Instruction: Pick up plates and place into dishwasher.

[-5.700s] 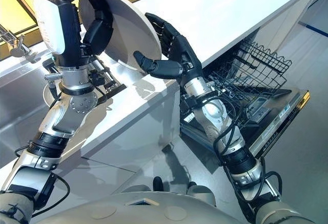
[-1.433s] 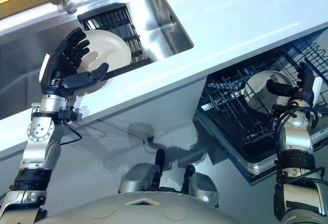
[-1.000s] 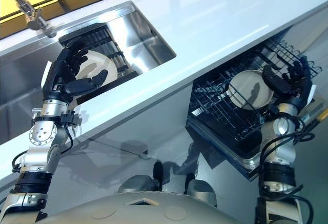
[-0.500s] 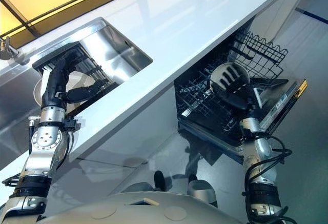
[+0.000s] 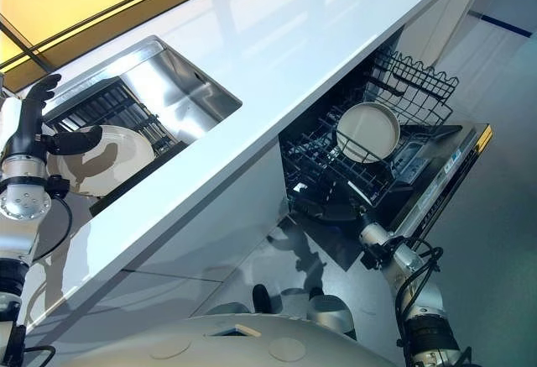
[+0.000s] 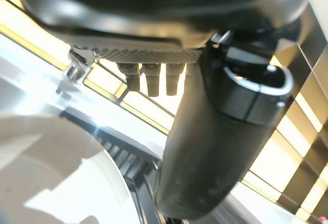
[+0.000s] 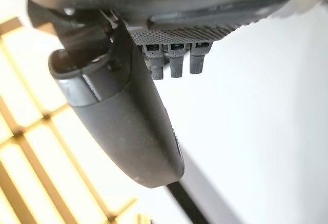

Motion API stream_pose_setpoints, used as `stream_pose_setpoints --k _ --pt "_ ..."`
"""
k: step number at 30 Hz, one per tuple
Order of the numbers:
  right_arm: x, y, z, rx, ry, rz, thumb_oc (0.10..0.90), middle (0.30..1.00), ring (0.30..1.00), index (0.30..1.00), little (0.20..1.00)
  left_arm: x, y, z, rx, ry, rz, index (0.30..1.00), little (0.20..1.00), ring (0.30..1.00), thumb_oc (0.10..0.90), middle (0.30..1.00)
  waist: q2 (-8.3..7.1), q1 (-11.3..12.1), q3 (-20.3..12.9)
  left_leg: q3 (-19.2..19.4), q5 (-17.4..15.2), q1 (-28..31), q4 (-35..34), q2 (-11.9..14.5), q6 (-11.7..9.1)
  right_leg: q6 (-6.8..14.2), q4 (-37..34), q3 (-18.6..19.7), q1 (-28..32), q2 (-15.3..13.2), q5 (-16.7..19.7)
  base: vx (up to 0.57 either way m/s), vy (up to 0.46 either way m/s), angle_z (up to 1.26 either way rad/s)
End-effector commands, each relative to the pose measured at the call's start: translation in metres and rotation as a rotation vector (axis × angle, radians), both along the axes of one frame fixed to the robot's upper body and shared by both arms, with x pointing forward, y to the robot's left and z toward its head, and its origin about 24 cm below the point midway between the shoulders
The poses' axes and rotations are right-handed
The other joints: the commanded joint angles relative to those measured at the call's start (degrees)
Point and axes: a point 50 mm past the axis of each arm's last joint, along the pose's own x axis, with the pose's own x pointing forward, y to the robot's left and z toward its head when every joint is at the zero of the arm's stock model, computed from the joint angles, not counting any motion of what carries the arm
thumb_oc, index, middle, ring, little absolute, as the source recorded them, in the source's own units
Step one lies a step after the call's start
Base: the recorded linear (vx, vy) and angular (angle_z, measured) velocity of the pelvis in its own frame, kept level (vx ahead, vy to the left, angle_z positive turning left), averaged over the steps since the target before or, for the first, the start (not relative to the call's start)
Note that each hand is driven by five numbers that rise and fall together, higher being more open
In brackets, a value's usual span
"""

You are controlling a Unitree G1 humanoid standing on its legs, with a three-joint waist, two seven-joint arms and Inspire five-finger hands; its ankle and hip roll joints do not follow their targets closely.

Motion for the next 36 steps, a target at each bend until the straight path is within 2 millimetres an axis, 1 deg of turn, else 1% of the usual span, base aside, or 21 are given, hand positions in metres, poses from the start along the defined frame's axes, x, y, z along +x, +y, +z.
stream_pose_setpoints --k 1,3,4,5,6,8,11,14,15,21,25,30,32,34,36 --pt "0.014 0.013 0.022 -0.026 -0.169 0.105 0.800 0.900 0.900 0.900 0.900 0.015 0.022 0.084 0.124 -0.230 0.081 0.900 0.900 0.900 0.800 0.900 0.97 -0.4 -2.6 0.4 -8.0 0.7 2.7 -3.4 0.8 6.4 6.6 -3.8 -5.6 -2.4 -1.9 0.00 -0.010 0.05" --pt "0.010 0.015 0.014 -0.055 -0.135 0.103 0.800 0.900 0.900 0.900 0.900 0.016 0.026 0.090 0.120 -0.193 0.079 0.900 0.900 0.900 0.800 0.900 1.02 -0.2 -2.4 0.2 -8.0 0.5 2.9 -3.5 0.8 6.5 6.6 -4.1 -5.6 -2.4 -2.0 0.01 -0.015 0.08" --pt "0.008 0.018 0.008 -0.117 -0.123 0.118 0.800 0.900 0.900 0.900 0.900 0.018 0.027 0.092 0.124 -0.150 0.075 0.900 0.900 0.900 0.800 0.900 1.10 0.0 -2.3 0.0 -8.1 0.5 2.9 -3.5 0.7 6.6 6.6 -4.4 -5.5 -2.5 -2.0 0.01 -0.012 0.08" --pt "0.007 0.018 0.007 -0.130 -0.122 0.123 0.800 0.900 0.900 0.900 0.900 0.019 0.028 0.093 0.125 -0.143 0.074 0.900 0.900 0.900 0.800 0.900 1.11 0.0 -2.2 0.0 -8.1 0.5 2.9 -3.5 0.7 6.7 6.6 -4.5 -5.6 -2.5 -2.0 0.02 -0.004 0.07" --pt "0.004 0.018 0.001 -0.206 -0.107 0.136 0.800 0.900 0.900 0.900 0.900 0.021 0.029 0.097 0.126 -0.100 0.065 0.900 0.900 0.900 0.800 0.900 1.23 0.1 -2.1 -0.1 -8.1 0.4 3.0 -3.5 0.8 6.8 6.7 -4.7 -5.7 -2.5 -2.0 0.01 0.003 0.04" --pt "0.002 0.018 -0.002 -0.243 -0.100 0.147 0.800 0.900 0.900 0.900 0.900 0.023 0.031 0.103 0.137 -0.076 0.062 0.900 0.900 0.900 0.800 0.900 1.33 0.1 -1.9 -0.2 -8.2 0.3 3.2 -3.5 0.8 6.8 6.8 -4.8 -5.7 -2.6 -2.1 0.00 0.000 0.00" --pt "-0.002 0.015 -0.012 -0.328 -0.064 0.161 0.800 0.900 0.900 0.900 0.900 0.027 0.034 0.113 0.145 -0.014 0.049 0.900 0.900 0.900 0.800 0.900 1.55 0.2 -1.5 -0.3 -8.5 0.1 3.5 -3.6 0.9 7.1 7.2 -4.9 -5.9 -2.7 -2.0 0.04 0.029 0.03" --pt "-0.004 0.013 -0.019 -0.377 -0.039 0.145 0.800 0.900 0.900 0.900 0.900 0.031 0.034 0.119 0.135 0.040 0.037 0.900 0.900 0.900 0.800 0.900 1.70 0.2 -1.1 -0.2 -8.7 0.0 3.9 -3.7 1.1 7.2 7.4 -4.9 -6.2 -2.8 -1.9 0.04 0.037 0.02" --pt "-0.006 0.010 -0.022 -0.417 -0.031 0.136 0.800 0.900 0.900 0.900 0.900 0.032 0.035 0.121 0.130 0.068 0.031 0.900 0.900 0.900 0.800 0.900 1.78 0.2 -0.9 -0.2 -8.8 -0.1 4.0 -3.7 1.2 7.3 7.5 -4.9 -6.4 -2.8 -1.9 0.04 0.056 0.00" --pt "-0.013 0.001 -0.038 -0.557 0.015 0.105 0.800 0.900 0.900 0.900 0.900 0.039 0.034 0.131 0.048 0.168 -0.008 0.900 0.900 0.900 0.800 0.900 2.02 0.1 0.0 0.1 -9.2 -0.4 4.2 -4.0 1.7 8.1 7.9 -4.6 -7.4 -3.2 -1.2 0.04 0.057 0.01" --pt "-0.017 -0.005 -0.045 -0.586 0.042 0.073 0.800 0.900 0.900 0.900 0.900 0.040 0.037 0.131 -0.033 0.243 -0.028 0.900 0.900 0.900 0.800 0.900 1.95 0.2 0.7 0.3 -9.5 -0.8 4.5 -4.1 2.0 8.6 8.1 -4.3 -8.1 -3.4 -0.6 0.04 0.040 -0.03" --pt "-0.018 -0.005 -0.047 -0.584 0.047 0.044 0.800 0.900 0.900 0.900 0.900 0.037 0.043 0.128 -0.062 0.325 -0.016 0.900 0.900 0.900 0.800 0.900 1.92 0.5 0.8 0.4 -9.7 -1.0 4.5 -4.2 2.2 9.1 8.1 -4.1 -8.5 -3.7 -0.3 0.01 0.008 -0.02" --pt "-0.020 -0.005 -0.049 -0.591 0.046 0.039 0.800 0.900 0.900 0.900 0.900 0.035 0.046 0.125 -0.115 0.361 -0.015 0.900 0.900 0.900 0.800 0.900 1.96 0.5 0.8 0.6 -9.7 -1.1 4.5 -4.3 2.2 9.2 8.2 -4.1 -8.6 -3.8 -0.3 0.00 0.000 0.00" --pt "-0.020 -0.006 -0.050 -0.590 0.049 0.025 0.800 0.900 0.900 0.900 0.900 0.032 0.049 0.119 -0.147 0.435 -0.011 0.900 0.900 0.900 0.800 0.900 2.02 0.7 0.7 0.7 -9.8 -1.2 4.8 -4.3 2.2 9.3 8.1 -4.3 -8.6 -3.9 -0.2 0.00 0.000 0.00" --pt "-0.019 -0.005 -0.049 -0.588 0.045 0.021 0.800 0.900 0.900 0.900 0.900 0.029 0.052 0.114 -0.149 0.480 0.002 0.900 0.900 0.900 0.800 0.900 2.07 0.7 0.8 0.7 -9.9 -1.1 4.9 -4.3 2.3 9.3 8.0 -4.2 -8.7 -3.9 -0.2 0.00 0.000 0.00"
